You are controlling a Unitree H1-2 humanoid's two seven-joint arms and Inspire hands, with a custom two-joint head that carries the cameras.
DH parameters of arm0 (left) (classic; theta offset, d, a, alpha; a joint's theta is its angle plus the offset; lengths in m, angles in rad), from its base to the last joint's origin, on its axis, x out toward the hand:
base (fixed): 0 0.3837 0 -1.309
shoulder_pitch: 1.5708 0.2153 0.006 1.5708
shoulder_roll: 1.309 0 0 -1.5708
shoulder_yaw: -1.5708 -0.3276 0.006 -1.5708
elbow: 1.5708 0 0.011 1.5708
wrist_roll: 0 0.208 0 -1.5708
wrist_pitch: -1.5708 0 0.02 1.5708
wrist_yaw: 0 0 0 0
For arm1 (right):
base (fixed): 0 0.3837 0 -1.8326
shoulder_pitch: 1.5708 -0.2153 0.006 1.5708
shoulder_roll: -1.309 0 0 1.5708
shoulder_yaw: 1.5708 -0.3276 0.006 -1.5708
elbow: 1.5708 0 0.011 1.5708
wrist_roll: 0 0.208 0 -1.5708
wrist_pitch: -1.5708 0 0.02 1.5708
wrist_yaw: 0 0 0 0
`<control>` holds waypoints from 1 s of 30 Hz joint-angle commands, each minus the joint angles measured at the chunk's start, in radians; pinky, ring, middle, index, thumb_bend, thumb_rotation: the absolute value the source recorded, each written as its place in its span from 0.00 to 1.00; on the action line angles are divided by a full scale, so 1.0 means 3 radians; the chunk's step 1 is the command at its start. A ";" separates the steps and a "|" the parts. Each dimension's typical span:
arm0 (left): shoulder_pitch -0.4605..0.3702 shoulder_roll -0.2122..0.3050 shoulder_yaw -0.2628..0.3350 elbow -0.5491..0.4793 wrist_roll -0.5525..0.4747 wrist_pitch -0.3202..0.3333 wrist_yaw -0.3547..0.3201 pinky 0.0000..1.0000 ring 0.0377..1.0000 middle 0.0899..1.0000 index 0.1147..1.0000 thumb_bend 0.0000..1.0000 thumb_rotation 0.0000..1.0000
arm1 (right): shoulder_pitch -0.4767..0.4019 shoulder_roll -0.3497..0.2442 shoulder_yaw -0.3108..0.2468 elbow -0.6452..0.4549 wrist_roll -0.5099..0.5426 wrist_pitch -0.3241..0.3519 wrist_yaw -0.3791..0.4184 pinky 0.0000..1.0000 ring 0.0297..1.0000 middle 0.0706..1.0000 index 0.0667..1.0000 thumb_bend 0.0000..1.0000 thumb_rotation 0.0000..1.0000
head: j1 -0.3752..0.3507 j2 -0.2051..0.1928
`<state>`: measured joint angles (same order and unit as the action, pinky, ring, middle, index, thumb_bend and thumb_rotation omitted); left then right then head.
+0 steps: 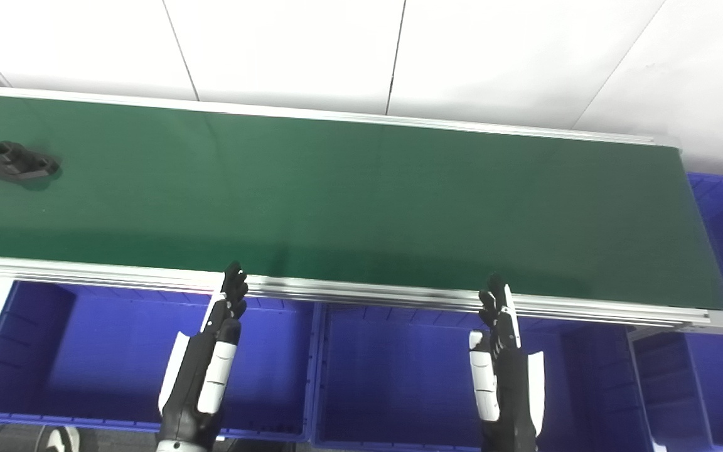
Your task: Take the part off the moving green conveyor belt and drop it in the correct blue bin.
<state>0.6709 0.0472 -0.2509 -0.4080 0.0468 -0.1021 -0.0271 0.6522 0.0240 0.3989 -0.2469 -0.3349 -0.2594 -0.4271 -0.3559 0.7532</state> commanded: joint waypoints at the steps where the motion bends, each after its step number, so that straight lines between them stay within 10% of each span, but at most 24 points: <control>1: 0.0018 0.0003 -0.0011 -0.0134 -0.0022 -0.0126 -0.0040 1.00 1.00 1.00 1.00 0.45 1.00 | 0.0244 0.0629 0.0520 0.0042 -0.0027 -0.0035 0.0017 0.92 0.93 0.96 0.97 0.57 1.00 | 0.0003 0.0004; 30: 0.0014 0.0023 -0.0012 -0.0133 0.0017 -0.0099 -0.0046 1.00 1.00 1.00 1.00 0.47 1.00 | 0.0246 0.0632 0.0519 0.0013 0.0006 0.0020 0.0040 0.92 0.93 0.96 0.96 0.58 1.00 | 0.0005 0.0000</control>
<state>0.6707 0.0496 -0.2513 -0.4077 0.0476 -0.1020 -0.0279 0.6522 0.0240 0.3989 -0.2466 -0.3312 -0.2593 -0.4255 -0.3559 0.7517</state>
